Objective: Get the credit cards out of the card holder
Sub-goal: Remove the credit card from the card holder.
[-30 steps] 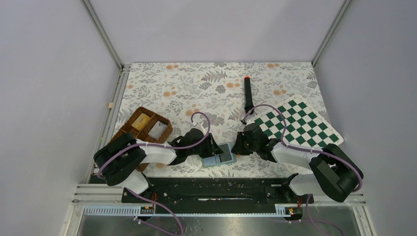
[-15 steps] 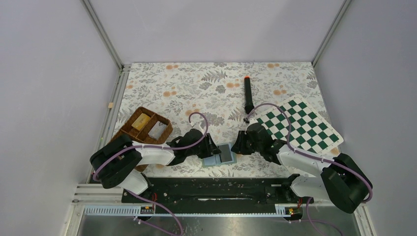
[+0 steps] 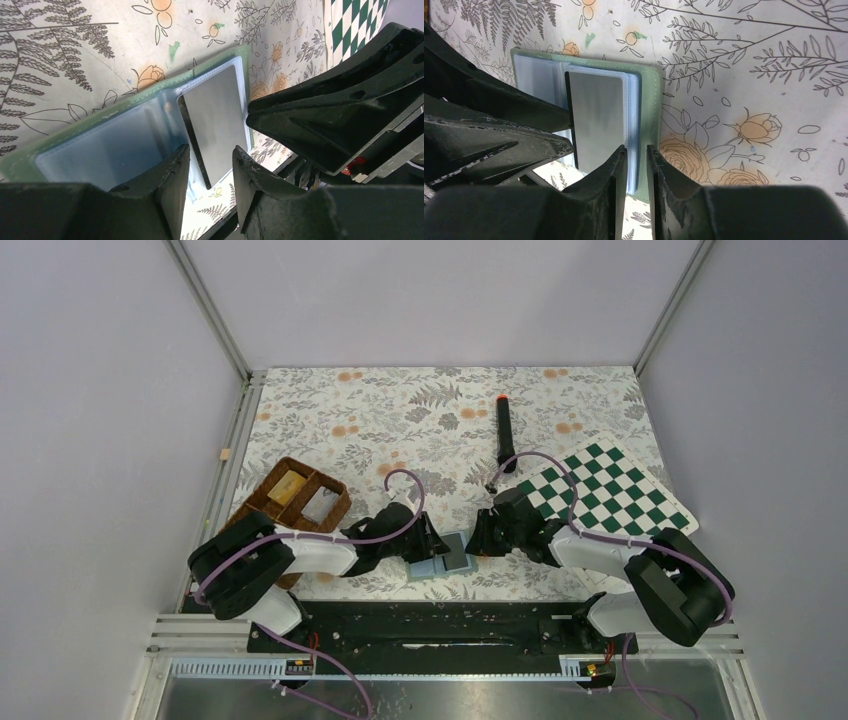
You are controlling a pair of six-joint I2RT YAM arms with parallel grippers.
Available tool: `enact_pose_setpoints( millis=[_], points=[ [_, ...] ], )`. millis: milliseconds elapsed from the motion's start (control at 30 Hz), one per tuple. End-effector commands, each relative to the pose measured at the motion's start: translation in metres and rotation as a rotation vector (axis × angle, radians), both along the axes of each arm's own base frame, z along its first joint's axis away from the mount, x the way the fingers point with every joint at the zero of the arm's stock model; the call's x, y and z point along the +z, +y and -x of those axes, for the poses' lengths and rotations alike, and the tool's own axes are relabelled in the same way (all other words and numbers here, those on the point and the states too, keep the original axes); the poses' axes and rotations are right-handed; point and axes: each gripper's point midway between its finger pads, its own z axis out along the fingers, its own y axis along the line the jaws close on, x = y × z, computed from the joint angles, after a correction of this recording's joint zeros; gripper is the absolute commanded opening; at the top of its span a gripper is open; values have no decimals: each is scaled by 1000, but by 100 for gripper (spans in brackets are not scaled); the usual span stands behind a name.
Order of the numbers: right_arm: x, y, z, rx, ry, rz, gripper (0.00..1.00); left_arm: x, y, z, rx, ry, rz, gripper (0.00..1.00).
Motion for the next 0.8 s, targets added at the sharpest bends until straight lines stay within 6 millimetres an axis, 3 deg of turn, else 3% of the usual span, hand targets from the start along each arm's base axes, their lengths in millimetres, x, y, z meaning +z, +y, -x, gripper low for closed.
enact_pose_setpoints(
  millis=[0,367,567,767],
  points=[
    [-5,4,5,17,22,-26,26,4,-8,-1,-9,-17,40,37],
    [-23,-8,16,-7,62,10,15,6,-5,0,7,-21,63,35],
    [-28,-8,20,-10,77,-4,12,-8,14,-4,75,-6,-93,35],
    [-29,-6,22,-15,82,-18,11,-15,17,-4,112,16,-155,35]
  ],
)
